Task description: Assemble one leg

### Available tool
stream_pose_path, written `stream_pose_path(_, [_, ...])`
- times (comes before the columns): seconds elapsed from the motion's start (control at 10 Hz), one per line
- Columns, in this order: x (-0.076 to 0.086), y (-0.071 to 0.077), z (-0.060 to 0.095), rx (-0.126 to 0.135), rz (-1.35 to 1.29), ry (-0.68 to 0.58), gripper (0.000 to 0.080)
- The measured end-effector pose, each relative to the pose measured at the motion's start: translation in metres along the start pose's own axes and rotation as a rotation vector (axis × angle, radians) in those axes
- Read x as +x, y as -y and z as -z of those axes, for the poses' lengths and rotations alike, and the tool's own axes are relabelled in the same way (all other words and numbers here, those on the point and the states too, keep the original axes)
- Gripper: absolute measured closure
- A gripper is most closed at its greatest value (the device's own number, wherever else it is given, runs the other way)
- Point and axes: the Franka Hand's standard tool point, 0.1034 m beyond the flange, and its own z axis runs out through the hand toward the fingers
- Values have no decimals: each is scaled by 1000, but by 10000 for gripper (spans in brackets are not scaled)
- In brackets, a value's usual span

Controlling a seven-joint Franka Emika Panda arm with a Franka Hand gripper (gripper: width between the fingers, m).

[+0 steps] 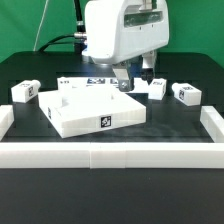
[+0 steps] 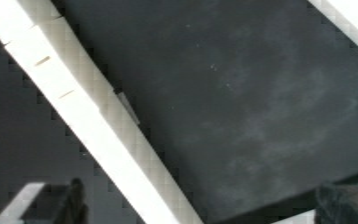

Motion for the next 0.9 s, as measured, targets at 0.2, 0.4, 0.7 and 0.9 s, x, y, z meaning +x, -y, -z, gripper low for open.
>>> stream_pose_path(0.2, [0,0,0,0,0,0,150])
stream_pose_path(0.4, [-1,0,0,0,0,1,150])
stream_pose_path(0.7, [-3,2,-4,-35,50,-10,150])
stream_pose_path(0.9, [-19,16,-15,-68,186,-5,150])
